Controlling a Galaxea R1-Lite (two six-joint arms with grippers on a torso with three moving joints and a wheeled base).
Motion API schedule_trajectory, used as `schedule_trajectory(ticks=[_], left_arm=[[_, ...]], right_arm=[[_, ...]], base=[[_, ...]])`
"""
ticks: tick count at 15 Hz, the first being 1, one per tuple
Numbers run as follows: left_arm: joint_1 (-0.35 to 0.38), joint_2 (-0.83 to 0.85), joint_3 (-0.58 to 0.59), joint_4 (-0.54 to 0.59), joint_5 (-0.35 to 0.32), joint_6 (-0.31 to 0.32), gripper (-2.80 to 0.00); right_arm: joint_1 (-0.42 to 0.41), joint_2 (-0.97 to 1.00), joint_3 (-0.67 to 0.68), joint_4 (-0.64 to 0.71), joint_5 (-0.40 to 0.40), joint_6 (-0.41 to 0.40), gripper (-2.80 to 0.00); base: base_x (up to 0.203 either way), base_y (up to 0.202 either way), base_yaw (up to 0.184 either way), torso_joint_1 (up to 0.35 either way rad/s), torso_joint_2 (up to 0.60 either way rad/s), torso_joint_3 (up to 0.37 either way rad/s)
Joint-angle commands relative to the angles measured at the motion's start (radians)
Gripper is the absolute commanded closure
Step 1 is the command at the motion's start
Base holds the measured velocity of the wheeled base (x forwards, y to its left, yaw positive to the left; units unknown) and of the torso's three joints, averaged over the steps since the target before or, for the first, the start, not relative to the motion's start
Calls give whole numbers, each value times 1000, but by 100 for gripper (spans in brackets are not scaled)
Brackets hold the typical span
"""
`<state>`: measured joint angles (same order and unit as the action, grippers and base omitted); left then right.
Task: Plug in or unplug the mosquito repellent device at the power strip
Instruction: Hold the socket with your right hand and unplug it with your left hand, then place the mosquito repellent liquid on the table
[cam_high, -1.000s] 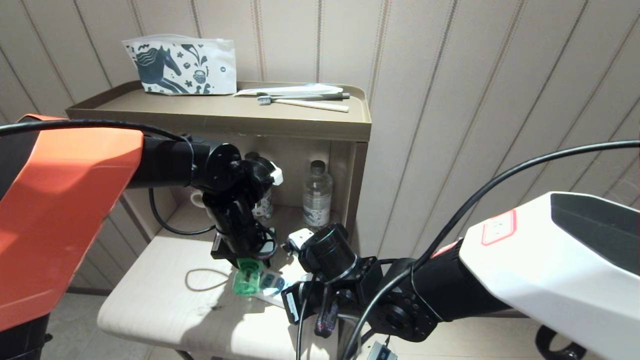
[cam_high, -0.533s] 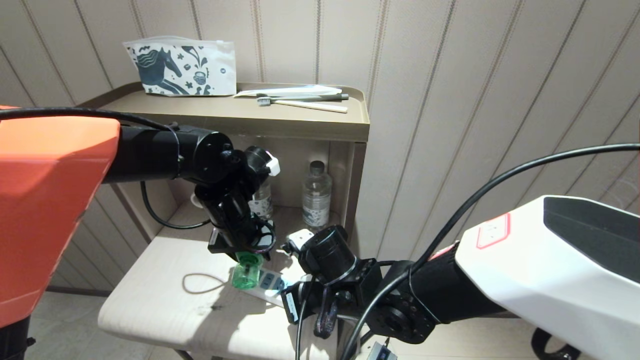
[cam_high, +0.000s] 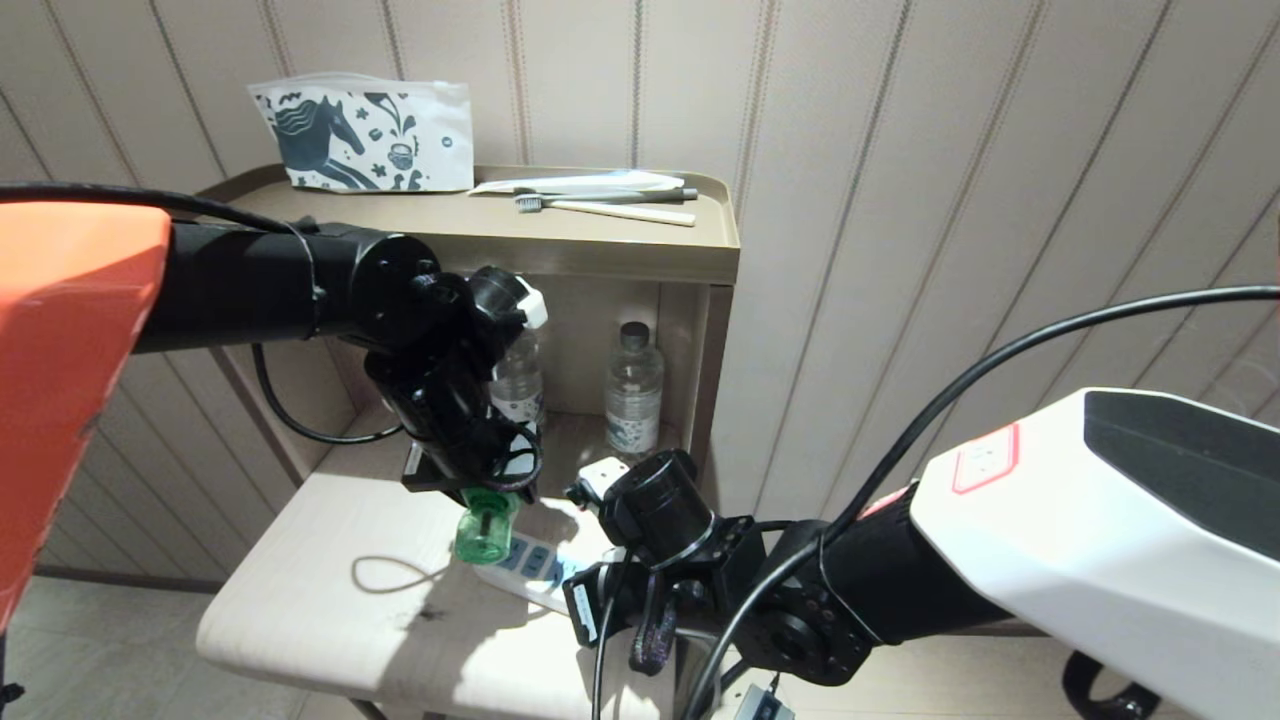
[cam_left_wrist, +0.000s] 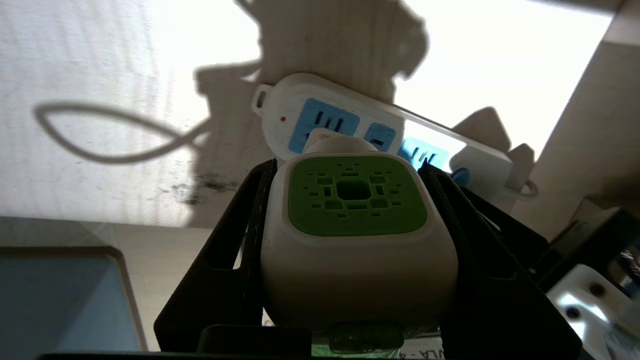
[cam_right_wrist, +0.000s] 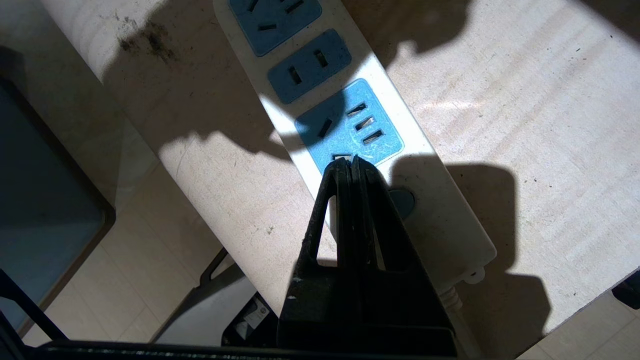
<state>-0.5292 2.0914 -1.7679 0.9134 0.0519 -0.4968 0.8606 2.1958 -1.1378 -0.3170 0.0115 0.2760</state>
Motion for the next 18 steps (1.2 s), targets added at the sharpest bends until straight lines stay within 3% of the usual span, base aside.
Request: schedule_trajectory(ticks=[1, 5, 8, 12, 15, 16, 18], left_arm=[[18, -92, 10, 9, 16, -2, 0], [53, -302, 190, 18, 86, -3, 0], [57, -350, 250, 15, 91, -3, 0], [58, -582, 461, -33, 93, 2, 0], [58, -591, 472, -42, 94, 3, 0], [58, -600, 483, -60, 102, 3, 0], [58, -694, 622, -144, 126, 6, 0]], right_arm=[[-1, -25, -6, -5, -1, 1, 0], [-2, -83, -4, -5, -5, -2, 0], [-4, -108, 1, -4, -5, -4, 0], [-9, -196, -2, -4, -5, -9, 0], [-9, -196, -2, -4, -5, -9, 0], [-8, -204, -1, -1, -6, -9, 0], [-7, -315, 11, 6, -9, -9, 0]], base=[[0, 0, 0, 0, 0, 0], [0, 0, 0, 0, 0, 0], [0, 0, 0, 0, 0, 0], [0, 0, 0, 0, 0, 0], [0, 0, 0, 0, 0, 0], [0, 0, 0, 0, 0, 0], [0, 0, 0, 0, 0, 0]])
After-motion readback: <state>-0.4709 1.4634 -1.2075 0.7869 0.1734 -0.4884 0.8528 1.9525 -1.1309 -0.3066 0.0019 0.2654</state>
